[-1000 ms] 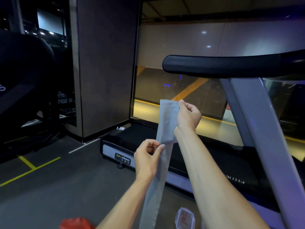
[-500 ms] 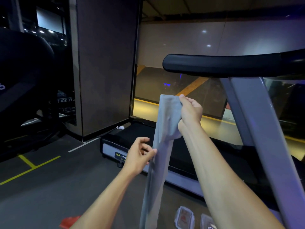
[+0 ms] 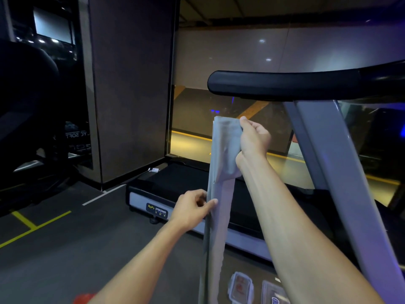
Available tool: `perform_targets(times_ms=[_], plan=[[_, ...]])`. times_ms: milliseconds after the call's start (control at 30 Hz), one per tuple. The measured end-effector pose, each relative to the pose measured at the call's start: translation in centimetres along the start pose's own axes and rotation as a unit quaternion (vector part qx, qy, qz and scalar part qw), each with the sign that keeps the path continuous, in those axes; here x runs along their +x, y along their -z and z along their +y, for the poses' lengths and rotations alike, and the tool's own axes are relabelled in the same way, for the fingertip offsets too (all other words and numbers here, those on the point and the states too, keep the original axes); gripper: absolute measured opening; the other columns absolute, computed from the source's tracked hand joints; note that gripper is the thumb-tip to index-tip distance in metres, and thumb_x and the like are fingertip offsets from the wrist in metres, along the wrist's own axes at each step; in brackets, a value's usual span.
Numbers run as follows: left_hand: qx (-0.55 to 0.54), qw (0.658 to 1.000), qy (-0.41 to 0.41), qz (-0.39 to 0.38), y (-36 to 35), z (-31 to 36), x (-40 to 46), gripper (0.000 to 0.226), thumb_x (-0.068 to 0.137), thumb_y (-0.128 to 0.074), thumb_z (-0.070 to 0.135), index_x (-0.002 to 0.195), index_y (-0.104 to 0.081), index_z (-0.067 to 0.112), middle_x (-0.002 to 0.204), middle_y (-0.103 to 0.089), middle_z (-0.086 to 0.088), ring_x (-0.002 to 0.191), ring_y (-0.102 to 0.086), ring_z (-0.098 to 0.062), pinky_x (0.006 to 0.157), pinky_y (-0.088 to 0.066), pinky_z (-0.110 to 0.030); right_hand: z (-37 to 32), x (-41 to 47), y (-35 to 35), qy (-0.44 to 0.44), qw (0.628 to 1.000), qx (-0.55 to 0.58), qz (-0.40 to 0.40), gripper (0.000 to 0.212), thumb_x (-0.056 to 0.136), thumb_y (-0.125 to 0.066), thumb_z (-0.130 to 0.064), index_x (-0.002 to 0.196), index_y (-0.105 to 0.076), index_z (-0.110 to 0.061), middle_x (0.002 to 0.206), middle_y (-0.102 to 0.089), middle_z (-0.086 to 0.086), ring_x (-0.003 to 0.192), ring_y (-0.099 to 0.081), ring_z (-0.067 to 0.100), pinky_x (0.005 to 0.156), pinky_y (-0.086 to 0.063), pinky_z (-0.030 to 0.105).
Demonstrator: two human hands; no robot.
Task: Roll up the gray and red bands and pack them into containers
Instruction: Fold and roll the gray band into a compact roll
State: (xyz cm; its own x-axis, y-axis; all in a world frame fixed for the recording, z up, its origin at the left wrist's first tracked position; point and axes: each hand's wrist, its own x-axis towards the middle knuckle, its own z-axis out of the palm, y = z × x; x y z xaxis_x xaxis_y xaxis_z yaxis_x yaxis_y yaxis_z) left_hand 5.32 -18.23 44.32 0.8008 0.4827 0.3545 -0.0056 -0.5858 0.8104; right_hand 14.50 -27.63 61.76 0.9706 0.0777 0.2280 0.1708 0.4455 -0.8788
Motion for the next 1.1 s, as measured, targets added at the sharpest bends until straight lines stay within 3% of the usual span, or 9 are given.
perform_targets(times_ms=[167,300,467,667,767,867,967,1033,1100], plan=[[0.041,0.998,-0.007,0.036,-1.1,-0.1,-0.2,0.035,0.091,-0.072,0.044,0.071,-0.060,0.017,0.058,-0.054,0.009,0.054,-0.046,-0.005,0.056,-0.040,-0.026,-0.2,0.0,0.1,0.012,1.000,-0.002,0.015,0.015,0.095,-0.073,-0.027,0.087,-0.068,-0.015,0.086,-0.072,0.004,0.074,-0.063,0.016,0.063,-0.056,0.028],[0.034,0.999,-0.004,0.020,-1.5,-0.6,-0.1,0.033,0.101,-0.061,0.033,0.070,-0.058,0.022,0.060,-0.054,0.010,0.056,-0.048,-0.005,0.058,-0.040,-0.025,-0.2,-0.1,-0.1,0.021,1.000,-0.005,0.021,0.014,0.096,-0.072,-0.027,0.089,-0.068,-0.015,0.086,-0.072,0.000,0.072,-0.064,0.012,0.061,-0.051,0.023],[0.022,1.000,-0.003,0.002,-0.7,-1.7,0.0,0.033,0.105,-0.055,0.031,0.079,-0.063,0.013,0.067,-0.058,0.003,0.060,-0.049,-0.004,0.063,-0.041,-0.024,0.1,-0.3,-0.3,0.019,1.000,-0.007,0.019,0.014,0.096,-0.072,-0.027,0.089,-0.068,-0.016,0.081,-0.071,-0.002,0.070,-0.063,0.010,0.060,-0.050,0.021],[-0.061,0.997,0.048,-0.002,-0.6,-1.9,-1.1,0.050,0.109,-0.045,0.034,0.064,-0.051,0.013,0.052,-0.061,0.000,0.043,-0.051,-0.013,0.051,-0.043,-0.027,0.3,-0.5,-0.8,0.010,0.999,0.005,0.032,0.012,0.096,-0.072,-0.027,0.091,-0.069,-0.015,0.085,-0.072,0.000,0.071,-0.064,0.011,0.061,-0.051,0.022],[-0.136,0.988,0.066,0.016,-1.2,-1.9,-2.0,0.043,0.110,-0.045,0.030,0.073,-0.054,0.009,0.061,-0.068,-0.008,0.045,-0.056,-0.020,0.045,-0.047,-0.029,0.7,-0.9,-1.2,-0.001,0.999,0.012,0.037,0.012,0.096,-0.071,-0.026,0.093,-0.069,-0.015,0.090,-0.074,0.001,0.076,-0.067,0.013,0.067,-0.055,0.024],[-0.142,0.987,0.068,0.017,-1.7,-2.2,-2.5,0.033,0.108,-0.050,0.026,0.081,-0.056,0.007,0.066,-0.070,-0.009,0.051,-0.060,-0.022,0.046,-0.050,-0.032,0.9,-1.2,-1.4,-0.004,0.999,0.013,0.035,0.012,0.096,-0.071,-0.026,0.095,-0.070,-0.014,0.089,-0.073,0.000,0.075,-0.065,0.012,0.066,-0.053,0.023],[-0.114,0.991,0.055,0.038,-1.5,-2.5,-2.7,0.026,0.104,-0.057,0.027,0.081,-0.059,0.017,0.065,-0.070,-0.006,0.050,-0.060,-0.017,0.049,-0.052,-0.037,0.9,-1.3,-1.4,-0.004,0.999,0.009,0.034,0.014,0.096,-0.071,-0.026,0.096,-0.071,-0.013,0.086,-0.072,-0.001,0.072,-0.063,0.011,0.063,-0.050,0.022],[-0.070,0.994,0.038,0.073,-1.3,-2.6,-2.8,0.009,0.098,-0.066,0.035,0.098,-0.062,0.028,0.068,-0.067,0.000,0.054,-0.061,-0.010,0.058,-0.054,-0.037,0.8,-1.4,-1.4,-0.002,0.999,0.007,0.033,0.014,0.096,-0.071,-0.027,0.096,-0.070,-0.013,0.085,-0.071,-0.002,0.070,-0.061,0.011,0.062,-0.049,0.021],[-0.040,0.991,0.023,0.123,-1.3,-2.5,-2.9,0.028,0.091,-0.073,0.043,0.110,-0.054,0.034,0.075,-0.063,0.002,0.063,-0.063,-0.009,0.063,-0.055,-0.034,0.6,-1.5,-1.4,-0.001,1.000,0.005,0.031,0.014,0.096,-0.071,-0.027,0.096,-0.070,-0.013,0.083,-0.069,-0.003,0.068,-0.059,0.010,0.061,-0.048,0.021]])
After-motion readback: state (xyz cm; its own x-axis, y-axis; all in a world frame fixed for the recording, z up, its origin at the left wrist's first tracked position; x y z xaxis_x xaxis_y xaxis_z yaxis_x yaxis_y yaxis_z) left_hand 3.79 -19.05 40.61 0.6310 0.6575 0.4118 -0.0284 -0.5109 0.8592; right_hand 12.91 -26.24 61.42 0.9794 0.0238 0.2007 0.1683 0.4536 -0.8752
